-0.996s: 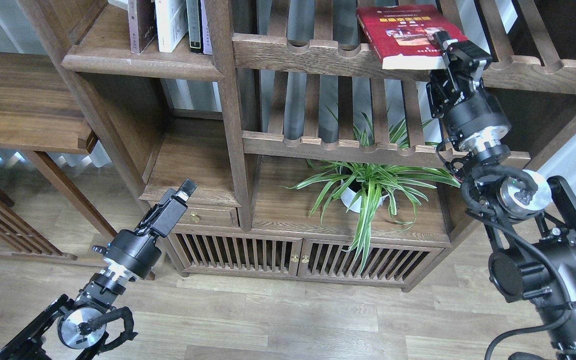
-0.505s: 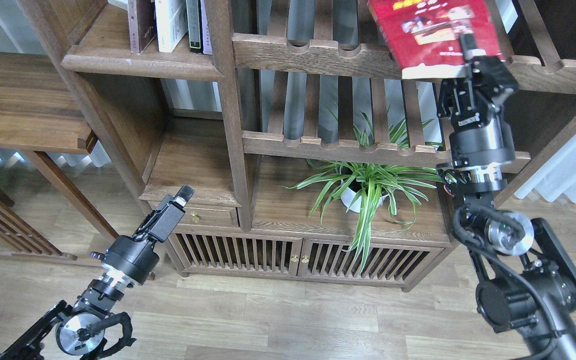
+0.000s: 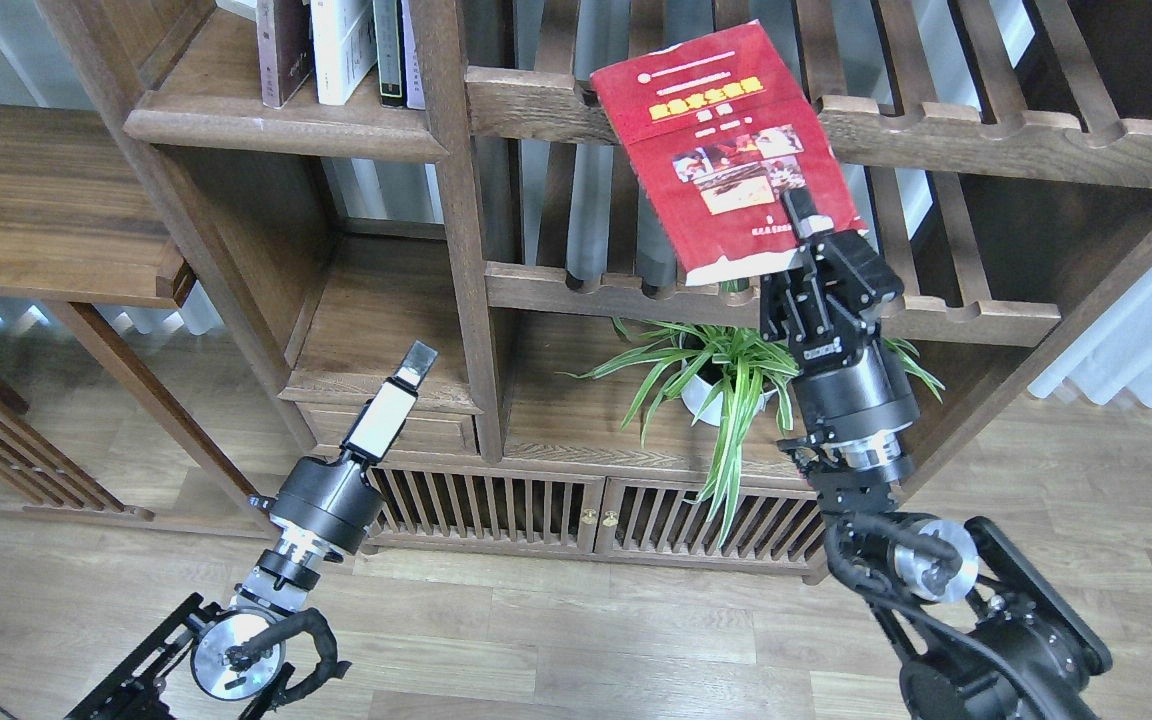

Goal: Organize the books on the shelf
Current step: 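Tip the red book outward off the shelf with the right gripper, then lower the red book with the right gripper toward the left gripper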

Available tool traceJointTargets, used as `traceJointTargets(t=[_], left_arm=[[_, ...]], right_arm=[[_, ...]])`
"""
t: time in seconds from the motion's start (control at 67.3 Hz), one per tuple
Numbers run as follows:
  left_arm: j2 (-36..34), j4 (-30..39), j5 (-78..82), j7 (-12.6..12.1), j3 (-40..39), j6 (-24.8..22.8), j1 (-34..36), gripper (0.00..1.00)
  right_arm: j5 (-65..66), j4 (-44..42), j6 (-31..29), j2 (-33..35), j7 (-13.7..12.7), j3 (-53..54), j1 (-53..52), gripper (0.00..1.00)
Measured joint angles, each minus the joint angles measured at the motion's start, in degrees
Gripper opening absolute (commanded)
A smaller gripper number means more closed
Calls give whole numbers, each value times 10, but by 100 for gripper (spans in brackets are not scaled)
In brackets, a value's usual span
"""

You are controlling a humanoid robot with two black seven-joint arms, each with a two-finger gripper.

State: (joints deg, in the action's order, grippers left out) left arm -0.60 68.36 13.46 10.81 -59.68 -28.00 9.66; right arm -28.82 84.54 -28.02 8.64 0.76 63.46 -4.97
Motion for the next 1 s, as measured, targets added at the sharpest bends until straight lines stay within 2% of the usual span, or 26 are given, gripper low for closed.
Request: traceJointTargets(t=[0.238,0.52,0.996], left_arm=[[-1,6,-2,-5,2,0,-1,99],[3,48,-2,-35,19,0,-2,98],[6,51,-2,-42,52,0,-17,98]], right_arm=[[9,-2,0,-3,0,-48,2,4],[19,-3,0,-16,0,-96,20,4],[51,-5,0,-46,-1,-131,18,5]])
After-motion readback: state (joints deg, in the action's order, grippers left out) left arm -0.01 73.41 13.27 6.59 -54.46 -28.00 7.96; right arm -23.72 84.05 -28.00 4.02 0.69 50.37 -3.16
